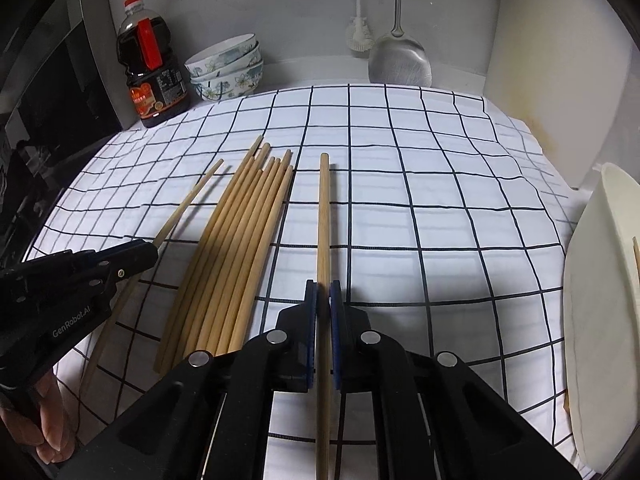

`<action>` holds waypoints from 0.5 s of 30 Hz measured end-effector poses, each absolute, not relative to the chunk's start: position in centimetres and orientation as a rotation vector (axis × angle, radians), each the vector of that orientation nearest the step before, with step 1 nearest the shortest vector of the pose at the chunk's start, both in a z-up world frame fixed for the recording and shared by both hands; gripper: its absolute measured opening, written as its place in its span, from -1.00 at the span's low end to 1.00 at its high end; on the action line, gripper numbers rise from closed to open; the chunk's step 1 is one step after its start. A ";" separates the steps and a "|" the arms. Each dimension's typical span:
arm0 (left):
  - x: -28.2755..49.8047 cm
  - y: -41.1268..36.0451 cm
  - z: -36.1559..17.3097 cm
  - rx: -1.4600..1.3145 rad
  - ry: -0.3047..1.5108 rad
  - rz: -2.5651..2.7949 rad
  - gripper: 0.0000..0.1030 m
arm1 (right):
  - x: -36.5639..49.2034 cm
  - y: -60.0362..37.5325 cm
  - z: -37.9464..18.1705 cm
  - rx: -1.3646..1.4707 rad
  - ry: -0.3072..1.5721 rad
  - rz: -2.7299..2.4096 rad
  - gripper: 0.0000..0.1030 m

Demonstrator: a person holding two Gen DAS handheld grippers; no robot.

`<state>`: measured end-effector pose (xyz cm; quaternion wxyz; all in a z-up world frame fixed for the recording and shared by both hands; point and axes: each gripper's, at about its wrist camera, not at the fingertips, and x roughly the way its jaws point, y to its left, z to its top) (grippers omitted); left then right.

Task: Organize utensils
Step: 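Carry both held chopsticks over the cream basin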

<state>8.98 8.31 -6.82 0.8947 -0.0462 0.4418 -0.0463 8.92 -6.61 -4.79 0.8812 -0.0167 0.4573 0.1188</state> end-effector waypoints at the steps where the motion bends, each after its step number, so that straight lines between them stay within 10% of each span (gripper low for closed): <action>1: 8.9 8.3 -6.4 -0.099 0.909 -0.100 -0.86 | 8.8 -6.7 -4.4 -0.031 0.943 0.249 -0.88; 15: 8.1 3.1 -0.2 -0.088 0.793 -0.231 -0.86 | 5.8 -12.5 2.3 0.078 0.788 0.149 -0.88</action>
